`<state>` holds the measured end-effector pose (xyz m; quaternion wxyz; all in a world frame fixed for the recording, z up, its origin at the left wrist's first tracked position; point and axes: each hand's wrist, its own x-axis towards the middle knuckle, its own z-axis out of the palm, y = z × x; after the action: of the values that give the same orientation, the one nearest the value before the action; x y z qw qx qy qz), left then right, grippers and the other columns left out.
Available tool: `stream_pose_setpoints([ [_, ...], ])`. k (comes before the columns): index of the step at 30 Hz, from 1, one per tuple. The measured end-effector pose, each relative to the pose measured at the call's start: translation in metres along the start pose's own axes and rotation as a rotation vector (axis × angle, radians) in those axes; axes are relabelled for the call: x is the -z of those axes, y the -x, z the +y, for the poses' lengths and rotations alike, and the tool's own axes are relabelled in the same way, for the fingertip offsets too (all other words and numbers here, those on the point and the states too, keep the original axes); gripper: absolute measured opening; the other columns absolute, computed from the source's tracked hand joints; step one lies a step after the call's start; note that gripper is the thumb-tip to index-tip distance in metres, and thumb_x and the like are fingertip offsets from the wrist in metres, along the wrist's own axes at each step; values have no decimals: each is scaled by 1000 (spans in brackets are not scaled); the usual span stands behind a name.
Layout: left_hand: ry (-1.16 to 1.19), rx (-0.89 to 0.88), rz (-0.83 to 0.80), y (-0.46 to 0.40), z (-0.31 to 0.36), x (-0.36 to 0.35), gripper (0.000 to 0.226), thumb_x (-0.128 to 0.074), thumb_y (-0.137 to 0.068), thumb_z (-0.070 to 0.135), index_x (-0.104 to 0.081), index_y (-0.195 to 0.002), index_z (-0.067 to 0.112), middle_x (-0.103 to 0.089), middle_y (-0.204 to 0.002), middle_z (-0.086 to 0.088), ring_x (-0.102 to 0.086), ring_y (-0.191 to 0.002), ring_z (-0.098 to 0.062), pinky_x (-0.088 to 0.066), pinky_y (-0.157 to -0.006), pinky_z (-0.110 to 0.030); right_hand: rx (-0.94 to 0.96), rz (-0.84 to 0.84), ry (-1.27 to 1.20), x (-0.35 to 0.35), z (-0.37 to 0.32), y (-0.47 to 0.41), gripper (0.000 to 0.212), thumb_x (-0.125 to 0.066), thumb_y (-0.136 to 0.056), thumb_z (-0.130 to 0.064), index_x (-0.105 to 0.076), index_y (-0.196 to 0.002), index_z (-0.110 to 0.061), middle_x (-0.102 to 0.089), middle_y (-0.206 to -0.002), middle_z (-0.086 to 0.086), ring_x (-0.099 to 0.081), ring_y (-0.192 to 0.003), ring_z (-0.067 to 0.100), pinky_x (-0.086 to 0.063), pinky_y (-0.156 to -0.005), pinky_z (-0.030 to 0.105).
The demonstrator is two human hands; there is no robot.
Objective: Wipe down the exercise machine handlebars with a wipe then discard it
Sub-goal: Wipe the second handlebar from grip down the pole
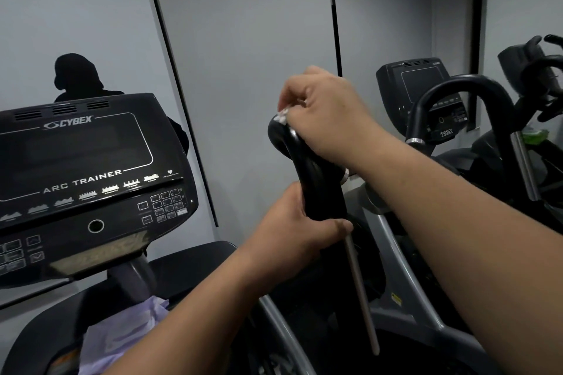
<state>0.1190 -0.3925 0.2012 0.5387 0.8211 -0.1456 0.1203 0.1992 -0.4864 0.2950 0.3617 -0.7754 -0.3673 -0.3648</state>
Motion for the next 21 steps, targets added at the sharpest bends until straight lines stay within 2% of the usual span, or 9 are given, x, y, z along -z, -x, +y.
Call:
stream_pose_setpoints([
  [3,-14,2,16,1,-1,1,30,-74,-88,8,-56,-111,14,-61,-70,18,-53,-54,5,-44,-54,-14,187,3,131,2,-5,24,15,-54,-84,-14,-68,-78,-17,-55,-89,-2,-50,-87,25,-40,-70,31],
  [6,-20,6,34,1,0,0,33,-74,-88,7,-56,-115,14,-61,-68,20,-56,-55,7,-43,-54,-10,145,-53,125,4,-6,9,16,-55,-86,-14,-69,-81,-21,-53,-92,-4,-52,-93,25,-48,-79,38],
  [8,-26,15,42,2,0,0,40,-75,-88,8,-56,-121,17,-60,-69,25,-58,-59,10,-43,-57,-6,77,-108,130,0,-9,-12,17,-56,-88,-14,-71,-86,-21,-53,-96,-5,-54,-99,24,-50,-86,40],
  [10,-46,17,47,3,0,1,39,-76,-87,11,-56,-120,20,-61,-73,24,-58,-61,10,-43,-59,-6,69,-132,149,-4,-13,-17,19,-54,-88,-14,-71,-86,-21,-54,-97,-5,-53,-100,25,-51,-87,42],
  [13,-75,19,50,1,-2,1,32,-76,-87,15,-56,-111,19,-61,-82,13,-54,-58,5,-45,-58,-15,160,-117,207,3,-12,12,19,-51,-86,-15,-67,-79,-22,-53,-97,-3,-46,-93,24,-49,-82,43],
  [15,-60,21,49,1,-2,1,30,-75,-88,12,-56,-110,17,-60,-81,10,-53,-56,5,-44,-55,-15,213,-110,217,9,-12,26,19,-50,-85,-16,-68,-80,-21,-52,-96,-4,-44,-90,24,-47,-80,42],
  [18,-67,40,75,2,-3,-1,35,-76,-87,17,-56,-114,21,-60,-81,16,-57,-60,6,-44,-56,-12,180,-154,244,4,-15,3,22,-51,-89,-15,-71,-88,-23,-55,-102,-2,-48,-97,25,-48,-87,43],
  [21,-90,40,67,5,-6,2,36,-77,-87,23,-58,-117,26,-65,-87,19,-60,-64,4,-44,-58,-12,139,-164,251,-6,-17,-15,26,-48,-90,-13,-71,-90,-24,-56,-104,-1,-47,-95,25,-49,-90,44],
])
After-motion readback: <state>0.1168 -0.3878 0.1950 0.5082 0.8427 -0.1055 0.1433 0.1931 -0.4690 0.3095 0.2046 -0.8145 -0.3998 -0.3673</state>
